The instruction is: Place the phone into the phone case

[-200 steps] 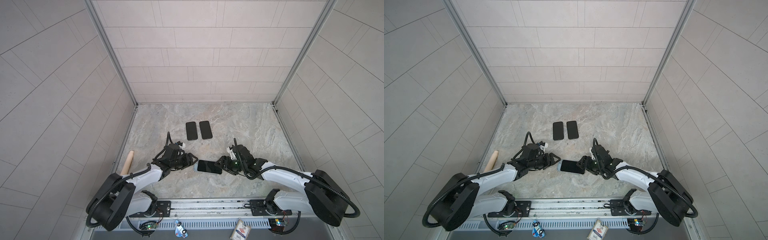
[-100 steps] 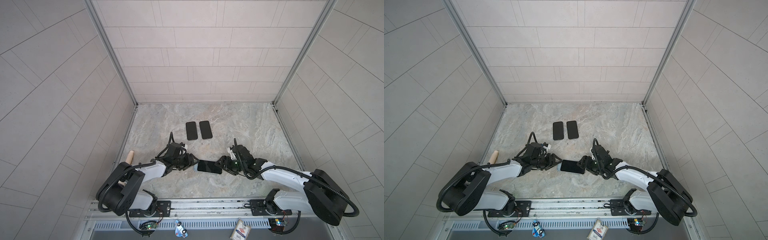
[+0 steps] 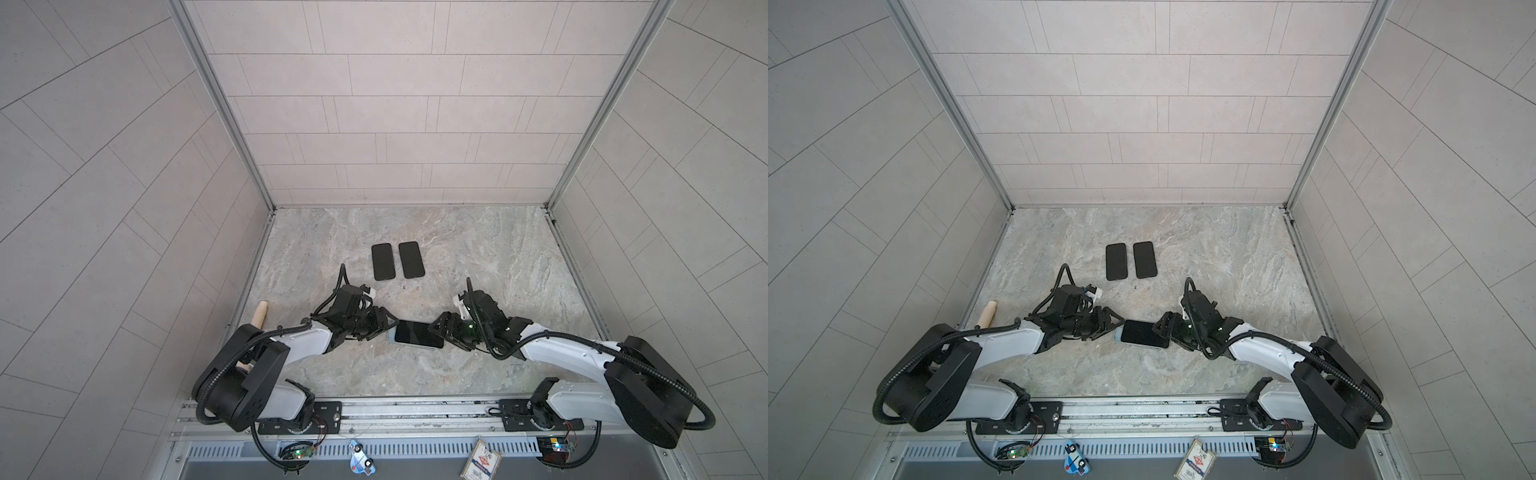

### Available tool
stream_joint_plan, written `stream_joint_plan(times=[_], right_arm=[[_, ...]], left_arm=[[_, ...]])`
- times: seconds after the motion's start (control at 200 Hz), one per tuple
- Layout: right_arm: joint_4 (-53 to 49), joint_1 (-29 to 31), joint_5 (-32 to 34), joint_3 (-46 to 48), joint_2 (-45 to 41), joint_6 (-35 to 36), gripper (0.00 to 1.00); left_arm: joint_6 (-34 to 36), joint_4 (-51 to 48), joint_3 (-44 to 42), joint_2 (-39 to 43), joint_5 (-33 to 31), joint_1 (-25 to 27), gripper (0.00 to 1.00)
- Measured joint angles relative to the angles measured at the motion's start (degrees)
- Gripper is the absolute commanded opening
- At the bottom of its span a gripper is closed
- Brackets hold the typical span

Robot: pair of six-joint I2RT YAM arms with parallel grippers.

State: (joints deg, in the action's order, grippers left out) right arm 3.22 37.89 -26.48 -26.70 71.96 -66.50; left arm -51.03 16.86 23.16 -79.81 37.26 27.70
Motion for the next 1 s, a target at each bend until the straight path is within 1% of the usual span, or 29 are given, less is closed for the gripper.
stream_joint_plan(times=[0.41, 0.675, 1.001], right_arm=[[0.15, 0.57, 0.0, 0.26, 0.15, -0.02, 0.77], [2.25, 1.51, -0.02, 0.26, 2.36, -0.44, 0.77], [2.91, 1.97, -0.04, 0.26, 3.06, -0.68, 0.76]], left_arm=[[0.11, -3.48, 1.46, -0.35, -1.36, 0.0, 0.54], [0.04, -2.95, 2.12, -4.24, 0.26, -0.11, 0.52], [0.07, -2.91, 2.32, -4.52, 0.85, -0.31, 0.52]])
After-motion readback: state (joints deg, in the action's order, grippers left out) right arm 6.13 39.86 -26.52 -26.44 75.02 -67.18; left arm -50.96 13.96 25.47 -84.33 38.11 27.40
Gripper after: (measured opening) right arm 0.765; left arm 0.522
